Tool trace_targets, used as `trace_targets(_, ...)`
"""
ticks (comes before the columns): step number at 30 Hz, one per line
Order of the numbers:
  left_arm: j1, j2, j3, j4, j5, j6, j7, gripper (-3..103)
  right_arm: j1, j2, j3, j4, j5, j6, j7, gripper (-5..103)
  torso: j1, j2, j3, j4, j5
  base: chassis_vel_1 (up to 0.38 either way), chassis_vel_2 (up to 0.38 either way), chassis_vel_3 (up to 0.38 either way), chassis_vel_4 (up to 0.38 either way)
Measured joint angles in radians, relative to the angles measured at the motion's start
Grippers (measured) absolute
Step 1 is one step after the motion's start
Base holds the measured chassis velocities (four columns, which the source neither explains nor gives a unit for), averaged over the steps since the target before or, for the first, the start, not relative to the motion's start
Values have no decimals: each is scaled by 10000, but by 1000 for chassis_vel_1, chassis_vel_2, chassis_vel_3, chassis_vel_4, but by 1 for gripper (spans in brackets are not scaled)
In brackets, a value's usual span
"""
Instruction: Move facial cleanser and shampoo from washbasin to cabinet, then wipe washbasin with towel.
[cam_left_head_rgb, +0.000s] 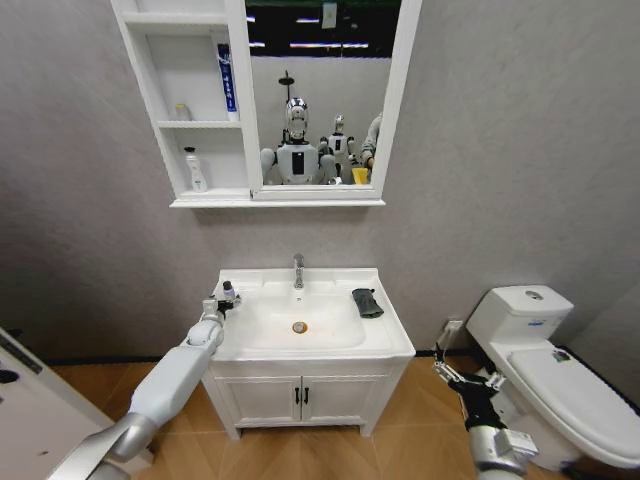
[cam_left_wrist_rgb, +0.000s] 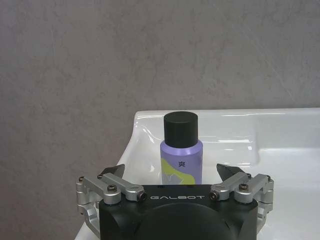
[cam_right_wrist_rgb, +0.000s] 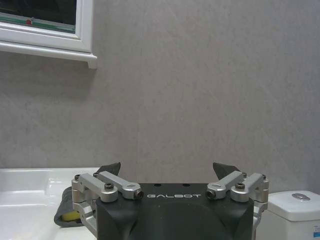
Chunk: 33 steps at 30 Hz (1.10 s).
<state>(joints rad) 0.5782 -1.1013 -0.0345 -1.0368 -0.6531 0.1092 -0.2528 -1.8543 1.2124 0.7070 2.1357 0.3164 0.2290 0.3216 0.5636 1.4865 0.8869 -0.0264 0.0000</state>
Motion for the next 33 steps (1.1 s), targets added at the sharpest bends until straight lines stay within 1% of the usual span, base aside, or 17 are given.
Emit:
trace_targets(3, -152, -133, -1, 218, 74, -31, 51, 100, 2, -54, 23, -1, 55, 1, 0, 100, 0, 0, 0, 0, 1, 0, 0, 0, 0)
trace_targets(4, -209, -187, -1, 319, 116, -58, 69, 103, 4, -74, 33, -2, 71, 1, 0, 100, 0, 0, 0, -1, -1, 0, 0, 0, 0)
trace_targets(6, -252, -219, -1, 394, 161, -86, 75, 100, 9, -87, 41, -8, 80, 1, 0, 100, 0, 0, 0, 0, -1, 0, 0, 0, 0)
trace_targets(7, -282, -233, -6, 455, 239, -70, 69, 95, 17, -95, 44, -20, 96, 1, 1, 100, 0, 0, 0, -1, 0, 0, 0, 0, 0)
trace_targets(8, -282, -233, -6, 455, 239, -70, 69, 95, 17, -95, 44, -20, 96, 1, 1, 100, 0, 0, 0, -1, 0, 0, 0, 0, 0)
trace_targets(11, -287, -238, -77, 537, 223, 22, 69, 80, 31, -148, 50, -28, 138, 1, 7, 100, 0, 0, 0, 0, 0, 0, 0, 0, 0)
trace_targets(12, -287, -238, -77, 537, 223, 22, 69, 80, 31, -148, 50, -28, 138, 1, 7, 100, 0, 0, 0, 0, 0, 0, 0, 0, 0)
trace_targets(13, -261, -242, -97, 545, 202, 35, 79, 74, 36, -181, 58, -34, 156, 1, 12, 100, 0, 0, 0, 0, 1, 0, 0, 0, 0)
trace_targets(14, -261, -242, -97, 545, 202, 35, 79, 74, 36, -181, 58, -34, 156, 1, 12, 100, 0, 0, 0, 0, 1, 0, 0, 0, 0)
trace_targets(17, -227, -263, -130, 576, 168, 27, 205, 57, 47, -229, 68, -35, 180, 1, 22, 100, 0, 0, -1, 0, 1, 0, 0, 0, 0)
trace_targets(18, -227, -263, -130, 576, 168, 27, 205, 57, 47, -229, 68, -35, 180, 1, 22, 100, 0, 0, -1, 0, 1, 0, 0, 0, 0)
trace_targets(21, -199, -305, -179, 633, 176, -52, 330, 43, -5, -218, 66, -35, 140, 22, 24, 100, 0, 0, -1, -1, 0, 0, 0, 0, 0)
trace_targets(27, -51, -166, -177, 230, 125, 6, 252, 43, -5, -185, 63, -29, 116, 42, 24, 100, -1, 0, 0, -1, -2, 0, 0, 0, 0)
trace_targets(29, 122, 99, -139, -361, -96, 216, -8, 43, 5, -184, 57, -2, 112, 44, 24, 100, -1, 0, -1, -1, -1, 0, 0, 0, 0)
trace_targets(30, 122, 99, -139, -361, -96, 216, -8, 43, 5, -184, 57, -2, 112, 44, 24, 100, -1, 0, -1, -1, -1, 0, 0, 0, 0)
trace_targets(32, 319, 565, -99, -1153, -215, 331, -101, 43, 16, -219, 58, 31, 113, 44, 24, 100, -2, 0, -1, -1, -2, 0, 0, 0, 0)
trace_targets(33, 319, 565, -99, -1153, -215, 331, -101, 43, 16, -219, 58, 31, 113, 44, 24, 100, -2, 0, -1, -1, -2, 0, 0, 0, 0)
